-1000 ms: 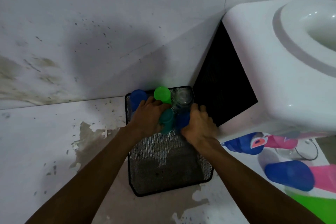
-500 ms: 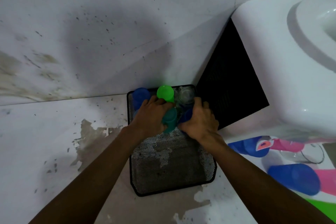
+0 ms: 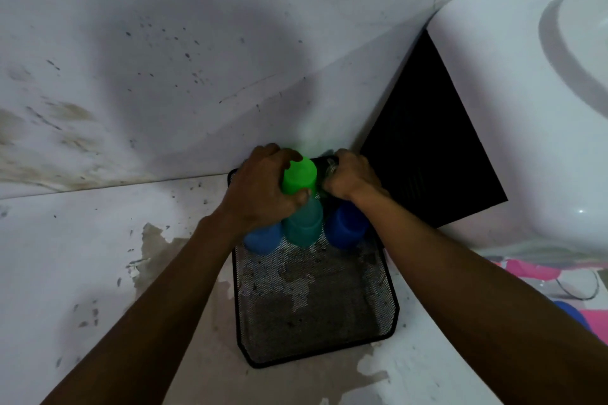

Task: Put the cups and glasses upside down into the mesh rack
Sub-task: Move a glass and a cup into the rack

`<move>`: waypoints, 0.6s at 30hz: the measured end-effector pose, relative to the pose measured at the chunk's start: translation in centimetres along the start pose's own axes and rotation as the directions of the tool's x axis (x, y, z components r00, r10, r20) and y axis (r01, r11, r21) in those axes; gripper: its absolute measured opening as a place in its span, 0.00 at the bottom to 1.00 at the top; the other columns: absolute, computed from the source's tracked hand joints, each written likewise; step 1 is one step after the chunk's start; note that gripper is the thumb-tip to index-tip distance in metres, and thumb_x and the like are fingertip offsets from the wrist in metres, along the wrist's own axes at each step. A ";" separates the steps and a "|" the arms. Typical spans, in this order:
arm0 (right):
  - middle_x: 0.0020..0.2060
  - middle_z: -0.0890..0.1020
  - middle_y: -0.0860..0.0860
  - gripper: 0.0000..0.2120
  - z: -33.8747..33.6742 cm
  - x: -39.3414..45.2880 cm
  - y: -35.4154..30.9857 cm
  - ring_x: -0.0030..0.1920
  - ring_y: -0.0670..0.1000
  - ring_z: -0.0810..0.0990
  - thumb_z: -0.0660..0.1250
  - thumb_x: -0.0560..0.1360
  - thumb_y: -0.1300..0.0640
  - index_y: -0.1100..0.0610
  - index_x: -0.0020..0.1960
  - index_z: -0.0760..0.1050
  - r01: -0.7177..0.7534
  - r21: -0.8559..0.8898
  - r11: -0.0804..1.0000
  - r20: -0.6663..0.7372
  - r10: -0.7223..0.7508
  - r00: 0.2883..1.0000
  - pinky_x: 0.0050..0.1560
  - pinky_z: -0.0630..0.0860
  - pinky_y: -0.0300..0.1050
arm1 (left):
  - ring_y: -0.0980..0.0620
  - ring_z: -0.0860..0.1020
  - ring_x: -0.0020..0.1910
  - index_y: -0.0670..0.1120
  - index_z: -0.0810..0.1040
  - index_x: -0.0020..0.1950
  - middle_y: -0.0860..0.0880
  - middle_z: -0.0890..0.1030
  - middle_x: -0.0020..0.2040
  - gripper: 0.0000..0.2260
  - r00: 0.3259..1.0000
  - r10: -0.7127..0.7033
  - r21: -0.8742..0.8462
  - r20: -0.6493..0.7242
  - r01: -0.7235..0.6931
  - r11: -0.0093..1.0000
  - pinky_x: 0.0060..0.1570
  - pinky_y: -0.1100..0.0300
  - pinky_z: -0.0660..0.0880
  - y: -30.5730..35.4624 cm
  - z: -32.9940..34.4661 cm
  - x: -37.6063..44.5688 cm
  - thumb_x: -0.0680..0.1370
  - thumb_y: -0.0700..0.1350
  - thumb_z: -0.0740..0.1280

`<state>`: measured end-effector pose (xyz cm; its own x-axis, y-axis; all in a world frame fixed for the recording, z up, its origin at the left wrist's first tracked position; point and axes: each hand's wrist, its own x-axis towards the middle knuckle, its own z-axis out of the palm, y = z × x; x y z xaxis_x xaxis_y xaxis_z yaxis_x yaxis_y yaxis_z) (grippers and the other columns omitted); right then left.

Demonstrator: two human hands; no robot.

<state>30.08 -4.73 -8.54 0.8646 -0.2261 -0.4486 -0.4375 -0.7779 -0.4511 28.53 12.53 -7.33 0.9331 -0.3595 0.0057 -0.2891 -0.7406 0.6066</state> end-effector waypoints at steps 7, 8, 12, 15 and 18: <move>0.63 0.74 0.61 0.24 0.8 1.3 0.4 0.61 0.64 0.75 0.70 0.69 0.54 0.59 0.63 0.71 -0.058 -0.055 0.997 -0.023 0.057 0.998 0.59 0.76 0.51 | 0.44 0.77 0.53 0.46 0.78 0.60 0.44 0.80 0.51 0.31 1.000 -0.024 -0.027 -0.001 0.024 0.999 0.50 0.47 0.76 -1.1 0.1 0.3 0.62 0.62 0.64; 0.63 0.73 0.61 0.25 0.8 1.4 0.4 0.61 0.64 0.75 0.71 0.69 0.52 0.60 0.63 0.71 -0.069 -0.057 0.996 -0.036 0.067 0.997 0.59 0.76 0.52 | 0.44 0.77 0.53 0.46 0.78 0.60 0.44 0.80 0.51 0.32 1.000 -0.030 -0.032 0.006 0.031 0.999 0.50 0.46 0.76 -1.2 0.2 0.4 0.62 0.62 0.64; 0.63 0.73 0.62 0.30 0.6 1.8 0.4 0.62 0.65 0.74 0.73 0.69 0.46 0.61 0.64 0.70 -0.081 -0.027 0.996 -0.075 0.079 0.994 0.58 0.74 0.52 | 0.44 0.77 0.51 0.45 0.78 0.59 0.44 0.80 0.50 0.31 0.999 -0.032 -0.060 0.006 0.033 0.998 0.49 0.47 0.76 -1.2 0.4 0.5 0.61 0.61 0.65; 0.64 0.72 0.64 0.38 0.8 2.1 0.4 0.63 0.65 0.73 0.74 0.67 0.43 0.64 0.68 0.65 -0.088 -0.011 0.996 -0.089 0.087 0.992 0.58 0.74 0.52 | 0.45 0.77 0.51 0.45 0.78 0.59 0.44 0.80 0.50 0.31 0.999 -0.028 -0.073 0.016 0.029 0.997 0.49 0.47 0.76 -1.3 0.7 0.5 0.62 0.61 0.65; 0.65 0.71 0.64 0.40 0.7 1.9 0.5 0.64 0.65 0.73 0.73 0.67 0.41 0.62 0.69 0.63 -0.099 0.011 0.995 -0.072 0.100 0.992 0.60 0.73 0.52 | 0.45 0.77 0.51 0.45 0.78 0.59 0.45 0.80 0.50 0.31 0.999 -0.034 -0.081 0.026 0.036 0.996 0.49 0.47 0.76 -1.2 0.8 0.5 0.61 0.61 0.65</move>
<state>31.34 -5.10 -10.19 0.8320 -0.3441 -0.4351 -0.5239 -0.7452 -0.4124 29.16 12.82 -8.74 0.9365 -0.3488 -0.0357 -0.2368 -0.7044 0.6692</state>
